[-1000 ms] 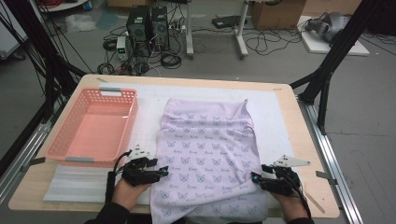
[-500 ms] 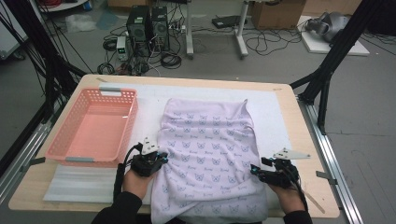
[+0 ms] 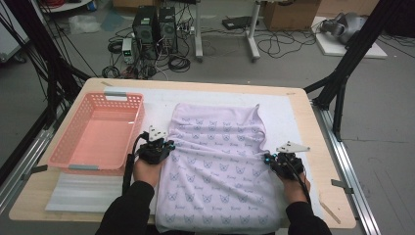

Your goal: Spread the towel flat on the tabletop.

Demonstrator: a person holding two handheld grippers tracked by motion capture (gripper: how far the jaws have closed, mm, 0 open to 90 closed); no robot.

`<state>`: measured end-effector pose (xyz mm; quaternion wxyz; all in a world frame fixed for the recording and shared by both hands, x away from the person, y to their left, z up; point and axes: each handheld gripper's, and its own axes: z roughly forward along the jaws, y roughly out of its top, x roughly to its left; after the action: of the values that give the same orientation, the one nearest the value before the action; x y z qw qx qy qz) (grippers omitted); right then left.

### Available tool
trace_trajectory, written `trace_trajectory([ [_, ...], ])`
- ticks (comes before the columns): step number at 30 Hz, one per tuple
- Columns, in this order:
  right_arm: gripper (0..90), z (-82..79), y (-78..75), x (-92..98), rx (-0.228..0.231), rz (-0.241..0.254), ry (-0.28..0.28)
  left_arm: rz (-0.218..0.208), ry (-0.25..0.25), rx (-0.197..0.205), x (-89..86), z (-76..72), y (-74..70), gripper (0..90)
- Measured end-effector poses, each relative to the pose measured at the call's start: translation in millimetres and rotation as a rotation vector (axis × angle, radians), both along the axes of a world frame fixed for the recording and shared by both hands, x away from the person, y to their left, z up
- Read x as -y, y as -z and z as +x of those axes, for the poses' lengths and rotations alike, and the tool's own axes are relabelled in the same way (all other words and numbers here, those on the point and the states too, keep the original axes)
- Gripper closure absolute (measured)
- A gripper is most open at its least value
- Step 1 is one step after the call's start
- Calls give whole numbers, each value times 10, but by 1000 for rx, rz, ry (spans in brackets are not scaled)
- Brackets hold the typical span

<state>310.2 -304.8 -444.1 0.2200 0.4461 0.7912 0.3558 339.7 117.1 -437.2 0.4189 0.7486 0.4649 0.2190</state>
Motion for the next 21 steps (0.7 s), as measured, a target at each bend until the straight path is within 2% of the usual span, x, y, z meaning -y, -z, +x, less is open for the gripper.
trace_trajectory([
  [2, 892, 64, -7, -4, 24, -20, 21, -4, -6, 5, 13, 45, 14, 881],
  [4, 892, 125, -14, 16, 32, -17, 54, -18, -23, 8, 24, 79, 42, 881],
  [7, 889, 187, -22, 11, 49, -14, 103, -26, -21, 0, 51, 92, 84, 876],
  [8, 871, 197, -21, -5, 42, -9, 106, -34, -15, 7, 52, 76, 83, 845],
  [9, 820, 196, -22, -20, 34, -4, 104, -51, -19, -5, 56, 62, 70, 735],
  [10, 711, 176, -29, -32, 38, -2, 106, -55, -9, -10, 49, 38, 44, 612],
  [11, 658, 141, -41, -28, 52, 6, 109, -53, -4, -2, 42, 3, 10, 549],
  [12, 620, 94, -51, -12, 53, 45, 109, -52, 6, 7, 30, -33, -23, 510],
  [14, 564, -11, -70, 44, 67, 83, 105, -79, 29, 27, -5, -114, -66, 470],
  [16, 527, -126, -73, 109, 64, 121, 99, -89, 47, 24, -46, -192, -73, 440],
  [21, 507, -376, -71, 225, 54, 124, 68, -108, 88, -6, -126, -374, -5, 423],
])
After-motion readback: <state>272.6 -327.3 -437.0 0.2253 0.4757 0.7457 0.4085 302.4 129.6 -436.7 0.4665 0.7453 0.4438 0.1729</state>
